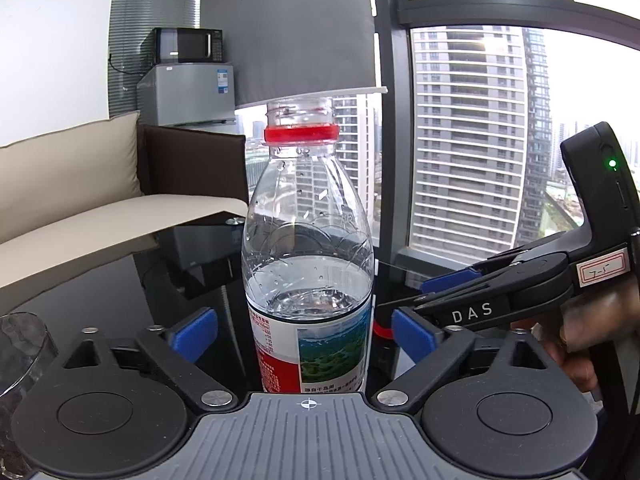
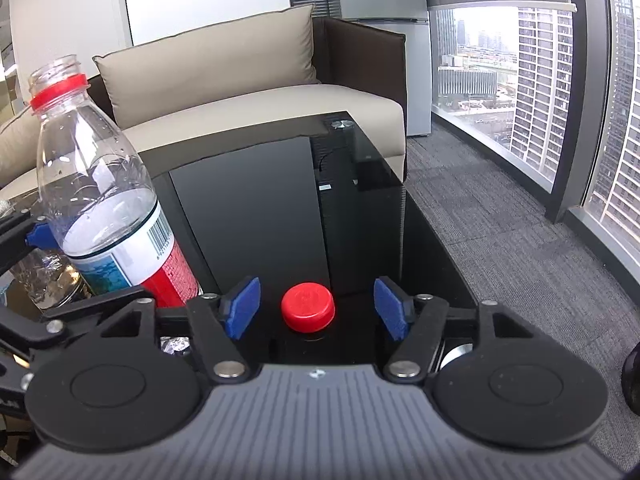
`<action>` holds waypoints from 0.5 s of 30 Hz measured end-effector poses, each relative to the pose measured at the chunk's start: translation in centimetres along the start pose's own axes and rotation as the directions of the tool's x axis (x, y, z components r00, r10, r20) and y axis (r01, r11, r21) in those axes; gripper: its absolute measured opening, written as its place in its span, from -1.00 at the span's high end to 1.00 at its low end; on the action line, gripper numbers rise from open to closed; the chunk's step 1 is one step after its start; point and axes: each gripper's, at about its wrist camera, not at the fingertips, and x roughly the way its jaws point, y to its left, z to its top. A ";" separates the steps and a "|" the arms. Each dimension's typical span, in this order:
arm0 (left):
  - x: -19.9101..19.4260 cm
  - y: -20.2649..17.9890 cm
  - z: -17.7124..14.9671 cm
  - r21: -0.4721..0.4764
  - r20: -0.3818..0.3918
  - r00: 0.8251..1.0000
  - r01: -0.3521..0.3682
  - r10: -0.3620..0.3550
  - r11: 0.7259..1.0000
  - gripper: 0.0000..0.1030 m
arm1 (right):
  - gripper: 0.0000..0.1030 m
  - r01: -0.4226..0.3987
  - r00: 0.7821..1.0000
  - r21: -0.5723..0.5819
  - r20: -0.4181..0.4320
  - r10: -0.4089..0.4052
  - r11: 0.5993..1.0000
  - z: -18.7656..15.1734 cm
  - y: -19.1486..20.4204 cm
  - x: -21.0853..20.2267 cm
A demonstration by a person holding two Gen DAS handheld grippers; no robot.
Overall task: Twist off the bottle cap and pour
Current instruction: 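Open the left gripper and release the uncapped bottle on the table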
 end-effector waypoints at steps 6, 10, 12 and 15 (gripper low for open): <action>-0.3 0.2 0.2 -0.012 0.008 1.000 0.005 -0.005 1.000 -0.98 | -0.64 0.014 1.000 0.019 0.009 -0.014 1.000 0.1 -0.5 -0.5; -0.6 0.0 0.3 -0.005 0.007 1.000 0.004 -0.004 1.000 -0.99 | -0.77 0.017 1.000 0.033 0.013 -0.017 0.999 0.2 -0.7 -0.8; -0.7 -0.1 0.3 -0.002 0.006 1.000 -0.002 0.002 1.000 -0.99 | -0.82 0.009 1.000 0.040 0.017 -0.009 0.999 0.2 -0.7 -0.9; -0.6 -0.2 0.4 -0.002 -0.007 1.000 -0.004 0.004 1.000 -0.99 | -0.90 0.014 1.000 0.041 0.027 -0.015 0.999 0.2 -0.7 -1.2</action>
